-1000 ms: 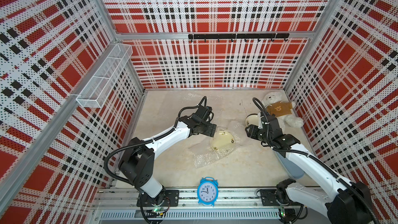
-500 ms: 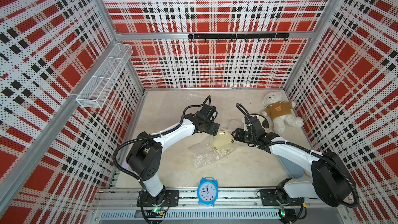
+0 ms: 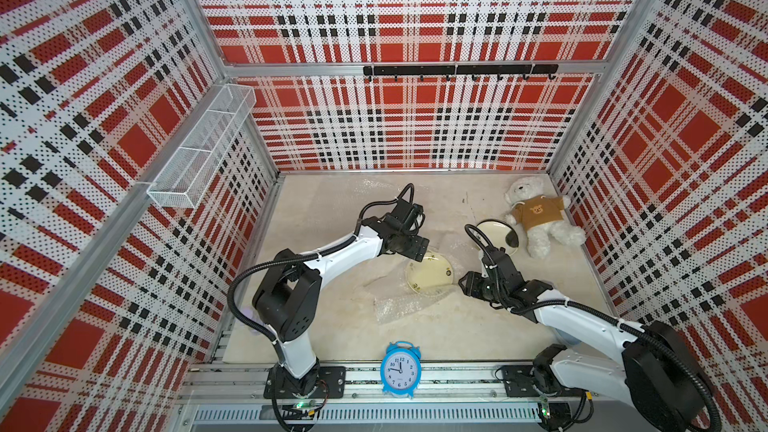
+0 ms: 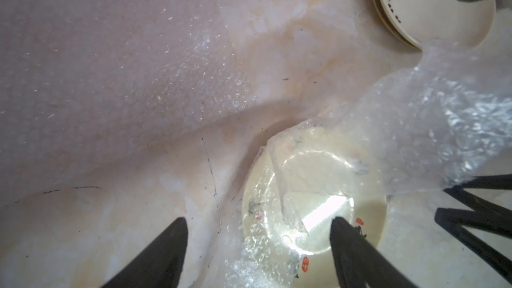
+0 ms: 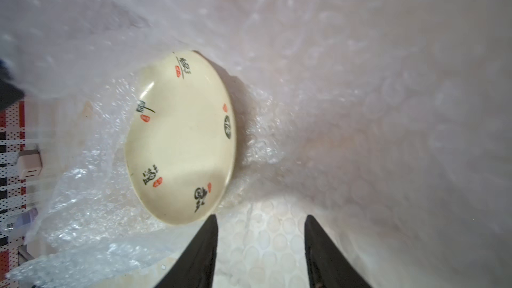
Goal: Unpack dinner plates from bubble wrap
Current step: Unwrap the bubble wrap at the center of the board.
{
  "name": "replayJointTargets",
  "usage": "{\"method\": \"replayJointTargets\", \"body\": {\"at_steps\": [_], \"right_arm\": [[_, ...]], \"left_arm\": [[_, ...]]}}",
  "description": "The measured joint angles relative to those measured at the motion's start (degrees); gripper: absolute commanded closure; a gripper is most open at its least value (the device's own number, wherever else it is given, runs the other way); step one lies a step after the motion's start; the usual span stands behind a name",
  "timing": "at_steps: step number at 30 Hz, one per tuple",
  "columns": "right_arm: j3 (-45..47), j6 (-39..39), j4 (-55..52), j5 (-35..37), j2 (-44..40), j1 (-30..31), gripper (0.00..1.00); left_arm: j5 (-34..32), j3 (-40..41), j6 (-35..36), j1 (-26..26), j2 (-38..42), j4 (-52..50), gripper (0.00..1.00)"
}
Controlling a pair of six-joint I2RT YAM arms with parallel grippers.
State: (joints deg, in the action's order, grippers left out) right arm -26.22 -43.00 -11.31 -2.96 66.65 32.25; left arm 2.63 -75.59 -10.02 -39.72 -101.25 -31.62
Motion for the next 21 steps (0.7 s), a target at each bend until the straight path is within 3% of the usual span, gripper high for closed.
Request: {"method": "replayJointTargets", "body": {"at_steps": [7, 21], "right_arm": [[5.1, -0.3, -0.2, 0.1, -1.9, 0.0, 0.48], [4.8, 0.1, -0.1, 2.2, -2.1, 0.0, 0.47]], "left_arm": [[0.1, -4.0, 2.0, -1.7, -2.0, -1.9, 0.16], [-1.3, -6.5, 7.1, -4.2, -4.6, -9.5, 0.16]]}}
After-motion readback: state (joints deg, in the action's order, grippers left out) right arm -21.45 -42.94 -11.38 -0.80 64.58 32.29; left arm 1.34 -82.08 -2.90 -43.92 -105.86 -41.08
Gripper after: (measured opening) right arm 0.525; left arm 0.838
